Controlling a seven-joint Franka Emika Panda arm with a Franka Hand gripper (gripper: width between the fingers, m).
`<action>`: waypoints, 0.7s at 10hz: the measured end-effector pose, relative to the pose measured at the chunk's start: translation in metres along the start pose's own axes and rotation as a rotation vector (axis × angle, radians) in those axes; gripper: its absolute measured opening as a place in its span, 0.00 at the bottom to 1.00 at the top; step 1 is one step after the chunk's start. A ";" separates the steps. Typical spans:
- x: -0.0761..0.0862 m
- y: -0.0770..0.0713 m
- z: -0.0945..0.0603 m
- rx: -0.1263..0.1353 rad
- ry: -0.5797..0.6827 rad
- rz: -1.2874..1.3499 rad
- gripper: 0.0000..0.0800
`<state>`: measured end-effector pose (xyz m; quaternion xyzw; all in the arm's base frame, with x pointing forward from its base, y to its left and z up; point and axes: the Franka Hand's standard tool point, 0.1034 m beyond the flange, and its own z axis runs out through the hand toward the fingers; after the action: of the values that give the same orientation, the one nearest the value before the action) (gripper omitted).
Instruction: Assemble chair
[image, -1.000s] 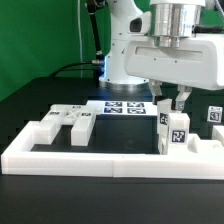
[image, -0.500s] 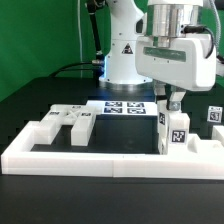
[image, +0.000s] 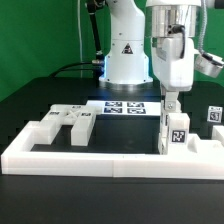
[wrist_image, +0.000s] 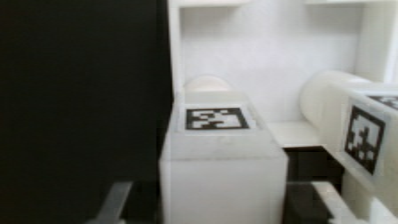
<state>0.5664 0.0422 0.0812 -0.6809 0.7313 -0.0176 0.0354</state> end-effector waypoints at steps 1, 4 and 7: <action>0.000 0.000 0.000 0.000 -0.001 0.056 0.36; 0.000 0.000 0.000 0.000 -0.001 0.174 0.36; -0.002 0.002 0.001 -0.011 -0.002 0.091 0.44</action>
Offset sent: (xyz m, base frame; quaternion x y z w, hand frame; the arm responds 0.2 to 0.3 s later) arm 0.0000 0.0000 0.0000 0.0000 0.0000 0.1296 0.9916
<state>0.5649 0.0443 0.0804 -0.6471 0.7616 -0.0110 0.0333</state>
